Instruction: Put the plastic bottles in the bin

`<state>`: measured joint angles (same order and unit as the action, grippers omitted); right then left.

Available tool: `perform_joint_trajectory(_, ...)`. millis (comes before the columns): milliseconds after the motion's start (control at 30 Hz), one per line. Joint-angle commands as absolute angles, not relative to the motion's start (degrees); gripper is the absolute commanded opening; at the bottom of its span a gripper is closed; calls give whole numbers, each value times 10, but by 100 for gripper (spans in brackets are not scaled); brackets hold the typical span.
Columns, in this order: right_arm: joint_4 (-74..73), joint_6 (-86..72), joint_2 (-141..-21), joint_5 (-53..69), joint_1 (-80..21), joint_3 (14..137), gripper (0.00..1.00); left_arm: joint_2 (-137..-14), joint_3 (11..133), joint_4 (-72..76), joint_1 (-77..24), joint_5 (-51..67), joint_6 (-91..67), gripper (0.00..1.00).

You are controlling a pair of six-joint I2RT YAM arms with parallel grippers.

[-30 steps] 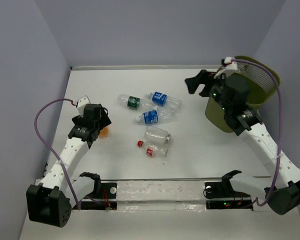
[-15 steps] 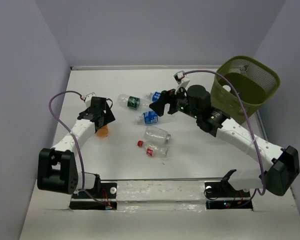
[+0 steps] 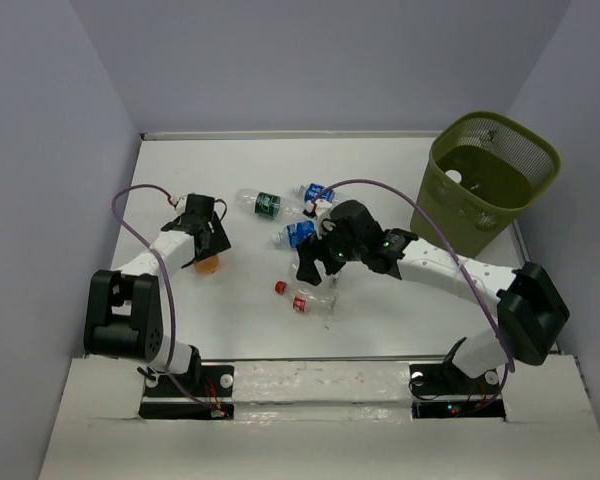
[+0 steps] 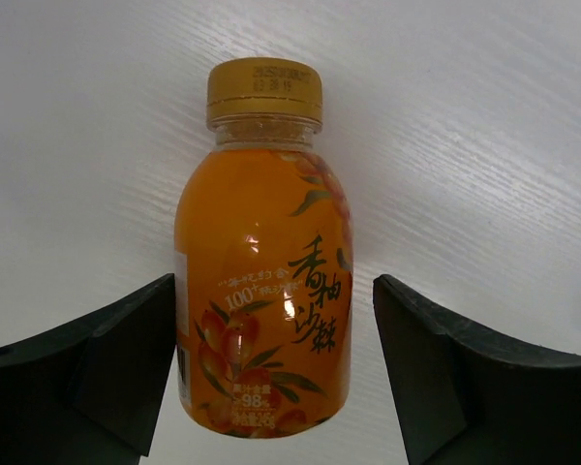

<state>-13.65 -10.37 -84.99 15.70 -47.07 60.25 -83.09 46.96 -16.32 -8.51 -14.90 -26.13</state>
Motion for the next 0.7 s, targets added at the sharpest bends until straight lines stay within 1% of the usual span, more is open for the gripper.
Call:
perform_joint_trajectory(0,-158,-88,-855,125,-514,583,85,-839,472,-163,-83,-124,-243,85)
perform_joint_trajectory(33,-161,-90,-854,121,-514,579,85,-838,470,-162,-83,-122,-243,83)
perform_joint_trajectory(67,-163,-94,-854,117,-528,576,81,-838,469,-161,-83,-113,-243,79)
perform_joint_trajectory(133,-166,-105,-849,90,-549,569,80,-834,461,-158,-83,-106,-248,70)
perform_joint_trajectory(233,-170,-115,-842,61,-562,559,79,-824,456,-155,-83,-99,-245,68)
perform_joint_trajectory(267,-169,-119,-840,59,-569,550,78,-822,455,-154,-83,-98,-244,64)
perform_joint_trajectory(367,-170,-109,-850,35,-569,540,79,-808,462,-157,-83,-84,-239,64)
perform_joint_trajectory(433,-174,-97,-855,27,-569,538,80,-798,474,-167,-83,-76,-240,64)
perform_joint_trajectory(533,-181,-79,-874,25,-569,542,86,-760,471,-149,-83,-34,-243,64)
perform_joint_trajectory(567,-183,-78,-880,30,-574,543,86,-750,470,-146,-83,-27,-243,62)
perform_joint_trajectory(667,-187,-85,-903,29,-591,551,86,-706,471,-134,-83,-13,-245,62)
